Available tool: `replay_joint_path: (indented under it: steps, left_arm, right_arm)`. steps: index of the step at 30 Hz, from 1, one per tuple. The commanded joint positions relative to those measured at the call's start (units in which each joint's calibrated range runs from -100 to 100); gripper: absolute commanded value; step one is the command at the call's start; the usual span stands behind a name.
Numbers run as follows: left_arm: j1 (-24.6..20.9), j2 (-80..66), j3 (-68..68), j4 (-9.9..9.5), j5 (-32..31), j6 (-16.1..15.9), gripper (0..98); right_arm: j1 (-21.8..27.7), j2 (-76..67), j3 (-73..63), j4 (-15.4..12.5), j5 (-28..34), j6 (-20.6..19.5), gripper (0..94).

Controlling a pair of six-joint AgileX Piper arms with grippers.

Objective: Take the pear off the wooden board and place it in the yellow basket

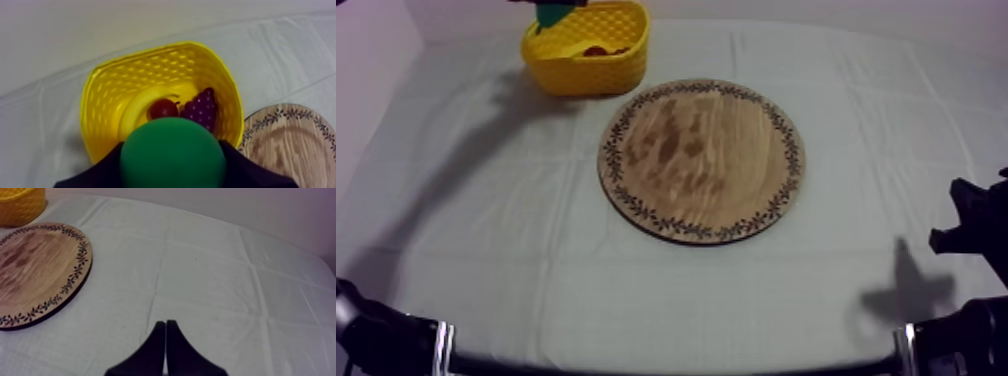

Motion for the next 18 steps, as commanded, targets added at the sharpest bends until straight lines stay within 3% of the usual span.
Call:
replay_joint_path:
  steps: [1, 10, 18]
  left_arm:
    - [-0.02, 2.51, -1.69, -0.03, -0.5, -0.24, 43.2]
    - [0.0, 12.38, -9.11, -0.58, -2.75, -1.38, 42.5]
    - [0.13, 21.32, -16.52, -2.43, -2.71, -0.03, 40.9]
  right_arm:
    - [-0.01, 0.01, 0.05, 0.01, 0.01, 0.02, 0.5]
    - [-0.01, 0.01, 0.05, 0.01, 0.01, -0.01, 0.5]
    - [-0.01, 0.01, 0.05, 0.01, 0.01, -0.01, 0.5]
